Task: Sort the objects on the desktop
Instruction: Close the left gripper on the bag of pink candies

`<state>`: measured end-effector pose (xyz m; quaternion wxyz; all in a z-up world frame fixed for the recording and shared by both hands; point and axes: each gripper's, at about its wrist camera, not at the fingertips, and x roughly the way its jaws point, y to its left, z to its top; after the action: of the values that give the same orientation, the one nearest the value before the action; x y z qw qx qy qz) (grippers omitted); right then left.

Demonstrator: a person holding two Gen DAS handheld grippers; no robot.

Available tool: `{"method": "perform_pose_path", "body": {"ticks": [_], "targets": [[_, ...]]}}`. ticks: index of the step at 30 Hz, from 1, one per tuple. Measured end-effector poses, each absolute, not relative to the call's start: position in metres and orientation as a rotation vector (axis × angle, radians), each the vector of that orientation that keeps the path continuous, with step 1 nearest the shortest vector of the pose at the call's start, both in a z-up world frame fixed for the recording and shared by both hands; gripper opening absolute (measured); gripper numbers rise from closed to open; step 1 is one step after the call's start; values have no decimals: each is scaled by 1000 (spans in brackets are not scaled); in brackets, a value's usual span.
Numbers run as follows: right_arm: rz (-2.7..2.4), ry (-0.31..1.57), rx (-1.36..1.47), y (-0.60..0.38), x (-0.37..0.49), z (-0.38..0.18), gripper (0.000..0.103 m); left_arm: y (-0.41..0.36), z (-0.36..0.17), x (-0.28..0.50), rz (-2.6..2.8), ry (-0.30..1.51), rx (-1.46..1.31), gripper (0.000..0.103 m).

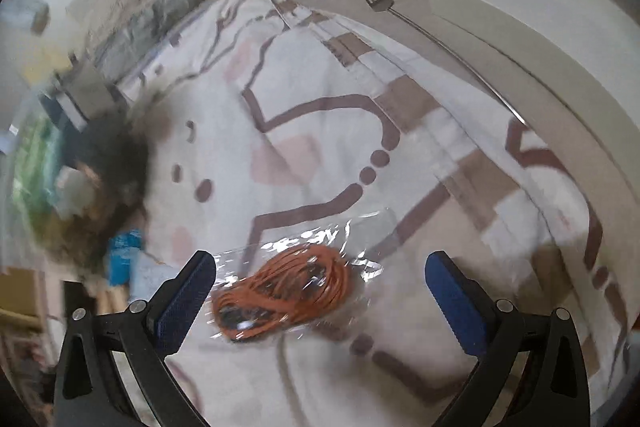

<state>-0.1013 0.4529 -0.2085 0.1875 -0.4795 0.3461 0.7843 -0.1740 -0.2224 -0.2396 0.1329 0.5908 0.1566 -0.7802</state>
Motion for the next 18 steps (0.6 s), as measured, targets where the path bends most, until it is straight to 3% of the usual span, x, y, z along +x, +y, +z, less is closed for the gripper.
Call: {"method": "perform_pose_path", "body": {"ticks": [4,6,13,18], "targets": [[2247,1037,-1401,437,-103,-209,103,-209,-236,-177,-2226,146,1678,37],[2272,1015,-1442,425,-107,-208,103,-206,-236,-176,-2219,88,1684,37],[2302,916,-1593,389,-124,-219,103,-217,-237,-169,-2248,191,1703,37],[2240,939,-1576,398,-138,-233,103,-226,-238,-164,-2290,304,1721,48]]}}
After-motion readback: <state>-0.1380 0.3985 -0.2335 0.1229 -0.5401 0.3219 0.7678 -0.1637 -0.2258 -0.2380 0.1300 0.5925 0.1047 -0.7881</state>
